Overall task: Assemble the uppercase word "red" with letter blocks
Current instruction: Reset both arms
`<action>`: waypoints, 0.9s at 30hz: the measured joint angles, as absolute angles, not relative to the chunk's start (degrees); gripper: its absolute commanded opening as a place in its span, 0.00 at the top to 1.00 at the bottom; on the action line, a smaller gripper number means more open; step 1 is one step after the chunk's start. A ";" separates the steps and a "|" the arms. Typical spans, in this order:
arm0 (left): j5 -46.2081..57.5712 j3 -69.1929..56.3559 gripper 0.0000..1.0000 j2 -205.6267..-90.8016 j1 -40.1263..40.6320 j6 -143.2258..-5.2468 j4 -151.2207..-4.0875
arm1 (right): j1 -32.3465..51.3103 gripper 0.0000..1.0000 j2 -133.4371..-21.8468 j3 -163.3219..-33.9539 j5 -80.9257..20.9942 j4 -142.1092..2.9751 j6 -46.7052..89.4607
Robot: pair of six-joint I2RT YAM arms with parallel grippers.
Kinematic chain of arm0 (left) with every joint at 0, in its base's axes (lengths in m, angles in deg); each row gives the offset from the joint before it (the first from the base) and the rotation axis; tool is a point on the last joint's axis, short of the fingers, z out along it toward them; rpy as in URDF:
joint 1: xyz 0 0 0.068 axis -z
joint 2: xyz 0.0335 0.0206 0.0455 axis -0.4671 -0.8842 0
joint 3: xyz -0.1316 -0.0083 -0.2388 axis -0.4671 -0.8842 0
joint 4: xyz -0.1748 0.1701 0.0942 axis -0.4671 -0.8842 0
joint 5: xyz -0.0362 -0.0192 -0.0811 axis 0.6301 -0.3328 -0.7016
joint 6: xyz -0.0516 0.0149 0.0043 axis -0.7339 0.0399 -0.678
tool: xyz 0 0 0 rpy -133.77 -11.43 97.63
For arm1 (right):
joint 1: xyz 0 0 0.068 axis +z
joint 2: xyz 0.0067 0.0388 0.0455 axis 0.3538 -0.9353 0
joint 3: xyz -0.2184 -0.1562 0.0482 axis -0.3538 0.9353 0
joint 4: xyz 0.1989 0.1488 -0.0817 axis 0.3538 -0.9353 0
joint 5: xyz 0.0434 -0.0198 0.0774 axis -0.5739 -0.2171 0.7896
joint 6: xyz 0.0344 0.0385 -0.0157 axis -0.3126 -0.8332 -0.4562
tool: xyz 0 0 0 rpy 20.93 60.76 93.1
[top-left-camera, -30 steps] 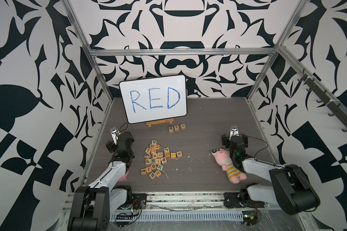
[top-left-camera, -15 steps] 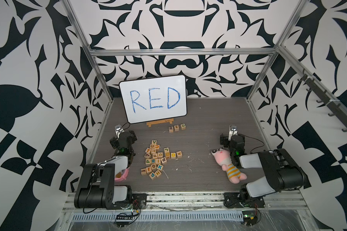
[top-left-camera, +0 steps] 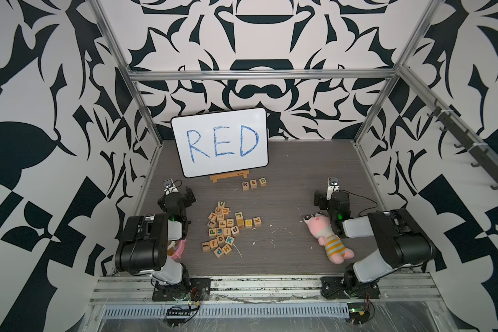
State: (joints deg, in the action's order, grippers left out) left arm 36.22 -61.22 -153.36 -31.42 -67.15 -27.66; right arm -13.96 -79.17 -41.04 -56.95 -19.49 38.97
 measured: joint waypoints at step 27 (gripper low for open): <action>35.82 -60.26 0.00 -153.40 -30.83 -66.82 -27.88 | -13.96 0.00 -79.17 -41.06 -56.95 -19.65 38.93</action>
State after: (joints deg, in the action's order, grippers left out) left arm 35.82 -60.26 -153.40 -30.83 -66.82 -27.88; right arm -13.96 -79.17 -41.06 -56.95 -19.65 38.93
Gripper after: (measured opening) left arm 0.995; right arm 0.996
